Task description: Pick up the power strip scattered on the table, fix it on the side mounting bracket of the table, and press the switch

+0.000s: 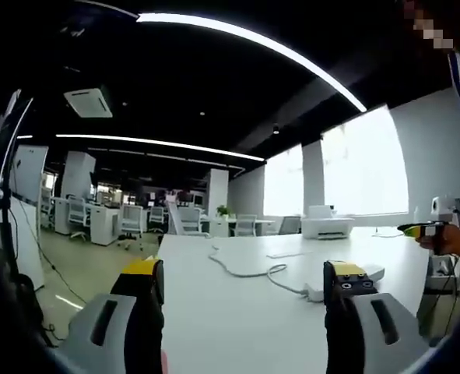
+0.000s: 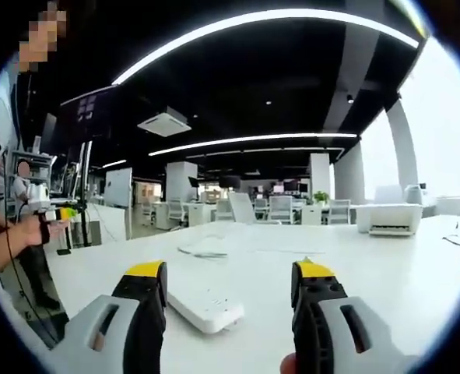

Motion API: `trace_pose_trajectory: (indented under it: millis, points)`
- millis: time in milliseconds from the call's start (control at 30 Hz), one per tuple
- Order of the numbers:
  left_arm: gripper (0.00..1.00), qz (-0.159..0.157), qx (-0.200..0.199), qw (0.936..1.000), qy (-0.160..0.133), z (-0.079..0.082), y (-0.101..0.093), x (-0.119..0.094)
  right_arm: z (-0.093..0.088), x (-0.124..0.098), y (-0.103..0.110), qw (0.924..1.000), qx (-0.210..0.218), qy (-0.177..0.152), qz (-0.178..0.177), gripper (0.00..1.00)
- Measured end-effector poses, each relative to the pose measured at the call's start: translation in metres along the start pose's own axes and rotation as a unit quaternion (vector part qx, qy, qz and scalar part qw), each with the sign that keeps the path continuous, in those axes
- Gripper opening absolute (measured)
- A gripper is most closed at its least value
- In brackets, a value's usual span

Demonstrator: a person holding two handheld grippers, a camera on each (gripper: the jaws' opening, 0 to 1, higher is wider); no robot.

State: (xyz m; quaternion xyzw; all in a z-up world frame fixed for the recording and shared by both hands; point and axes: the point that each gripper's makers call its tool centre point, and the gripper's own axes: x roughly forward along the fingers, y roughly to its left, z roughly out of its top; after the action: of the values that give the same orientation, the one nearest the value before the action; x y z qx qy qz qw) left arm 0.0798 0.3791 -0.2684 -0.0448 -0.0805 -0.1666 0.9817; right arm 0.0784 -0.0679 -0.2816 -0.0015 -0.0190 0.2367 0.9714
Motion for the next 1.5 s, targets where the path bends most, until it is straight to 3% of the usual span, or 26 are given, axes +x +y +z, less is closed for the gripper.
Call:
trace_pose_trajectory:
  millis: [100,333,700,1233,1500]
  points:
    - [0.88,-0.003,-0.001,1.0000,0.002,-0.001,-0.001,0.000,0.012,0.000,0.000,0.9994,0.025,-0.021,0.013,0.61]
    - [0.88,0.000,0.002,1.0000,-0.007,0.006,0.002,-0.004,0.030,-0.003,-0.006,0.9996,0.004,-0.025,0.008,0.61]
    - [0.88,0.003,0.005,1.0000,-0.004,0.003,0.006,-0.008,0.048,0.010,-0.002,0.9984,-0.015,-0.026,0.049,0.61]
    - [0.88,-0.014,0.009,0.9998,0.015,-0.004,0.006,-0.012,0.039,0.024,0.005,0.9914,-0.058,0.010,0.117,0.63]
    - [0.88,-0.055,0.004,0.9981,0.027,-0.006,-0.008,-0.013,0.024,0.028,0.009,0.9837,-0.061,0.028,0.167,0.64]
